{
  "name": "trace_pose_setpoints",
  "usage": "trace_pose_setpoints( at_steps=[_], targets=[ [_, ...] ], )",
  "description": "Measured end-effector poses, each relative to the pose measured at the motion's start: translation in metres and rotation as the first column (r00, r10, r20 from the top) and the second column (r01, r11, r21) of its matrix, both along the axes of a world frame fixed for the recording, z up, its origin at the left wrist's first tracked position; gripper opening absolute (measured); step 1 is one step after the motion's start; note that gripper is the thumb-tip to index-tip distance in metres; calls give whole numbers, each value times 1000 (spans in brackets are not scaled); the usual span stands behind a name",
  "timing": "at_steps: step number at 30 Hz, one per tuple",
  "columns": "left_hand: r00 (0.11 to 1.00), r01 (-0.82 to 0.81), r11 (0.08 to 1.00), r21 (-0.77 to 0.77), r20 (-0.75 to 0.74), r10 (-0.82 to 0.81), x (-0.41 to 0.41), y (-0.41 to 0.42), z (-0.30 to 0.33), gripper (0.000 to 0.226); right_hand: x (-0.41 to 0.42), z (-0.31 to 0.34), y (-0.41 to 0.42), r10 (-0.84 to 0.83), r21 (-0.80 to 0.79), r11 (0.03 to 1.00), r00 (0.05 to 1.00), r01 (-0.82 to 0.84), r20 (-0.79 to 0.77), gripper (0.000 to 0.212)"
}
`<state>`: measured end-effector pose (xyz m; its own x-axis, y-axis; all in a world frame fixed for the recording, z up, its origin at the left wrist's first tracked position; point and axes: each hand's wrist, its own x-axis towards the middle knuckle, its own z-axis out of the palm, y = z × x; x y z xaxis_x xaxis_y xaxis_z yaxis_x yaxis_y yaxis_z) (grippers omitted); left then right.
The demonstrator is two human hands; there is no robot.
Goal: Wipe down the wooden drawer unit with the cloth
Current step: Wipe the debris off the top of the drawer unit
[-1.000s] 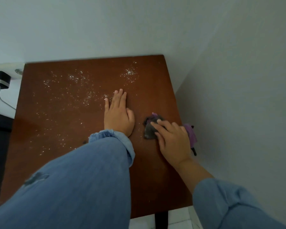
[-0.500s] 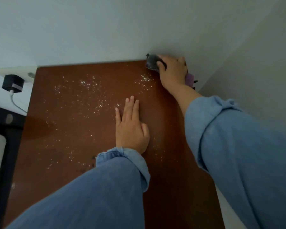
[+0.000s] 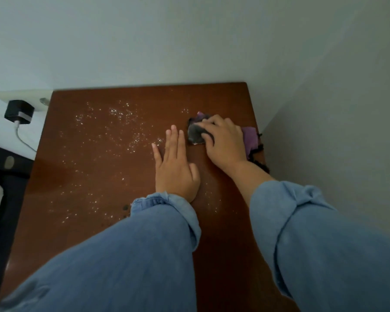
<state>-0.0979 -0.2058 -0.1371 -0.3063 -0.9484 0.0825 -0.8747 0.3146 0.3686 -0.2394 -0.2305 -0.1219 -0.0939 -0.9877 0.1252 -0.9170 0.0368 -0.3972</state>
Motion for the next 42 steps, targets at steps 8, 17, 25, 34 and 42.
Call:
trace_pose_setpoints(
  at_steps=[8,17,25,34,42],
  targets=[
    [999,-11,1000,16,-35,11,1,-2,3,74,20,1,85,-77,12,997,995,77,66,34],
    [998,8,995,-97,-59,-13,12,16,9,69,45,2,176,-115,43,993,987,111,112,33],
    [997,6,999,-50,73,-2,54,30,18,67,46,35,192,-190,88,981,932,171,309,29],
    [993,-112,993,-45,-31,111,78,21,3,65,25,29,36,-307,-6,940,850,342,428,34],
    [992,-119,993,-20,-48,118,79,19,1,66,20,18,-78,-378,4,913,844,407,382,32]
  ],
)
